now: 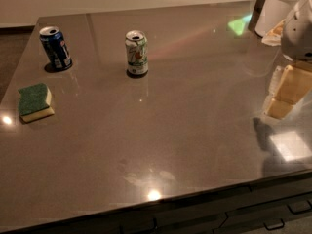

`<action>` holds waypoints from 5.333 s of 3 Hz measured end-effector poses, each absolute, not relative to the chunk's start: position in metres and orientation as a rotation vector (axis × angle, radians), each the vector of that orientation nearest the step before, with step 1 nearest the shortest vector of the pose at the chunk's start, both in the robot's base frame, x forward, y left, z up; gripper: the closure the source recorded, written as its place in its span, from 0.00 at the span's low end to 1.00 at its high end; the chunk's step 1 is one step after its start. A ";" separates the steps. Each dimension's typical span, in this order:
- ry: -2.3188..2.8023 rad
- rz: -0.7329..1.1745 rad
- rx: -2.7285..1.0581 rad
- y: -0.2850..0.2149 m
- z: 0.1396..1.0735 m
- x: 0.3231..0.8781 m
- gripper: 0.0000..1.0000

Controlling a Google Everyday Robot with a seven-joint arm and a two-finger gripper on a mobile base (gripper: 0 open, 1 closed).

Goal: Move 7up can near sponge

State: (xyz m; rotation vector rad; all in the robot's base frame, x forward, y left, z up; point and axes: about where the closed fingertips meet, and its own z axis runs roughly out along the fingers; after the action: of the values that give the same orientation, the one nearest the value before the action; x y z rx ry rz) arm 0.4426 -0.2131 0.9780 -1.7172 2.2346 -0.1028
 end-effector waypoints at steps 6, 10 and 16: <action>2.103 0.124 -1.422 -0.089 0.952 0.594 0.00; 2.171 0.206 -1.217 -0.008 0.926 0.658 0.00; 2.118 0.365 -1.178 0.044 0.903 0.703 0.17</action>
Offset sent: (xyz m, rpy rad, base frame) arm 0.0839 0.0644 -0.0173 0.1657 -0.1019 0.0278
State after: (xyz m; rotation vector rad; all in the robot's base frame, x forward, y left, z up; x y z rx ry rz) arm 0.7030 0.0445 0.9034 -1.1776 2.1179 0.3652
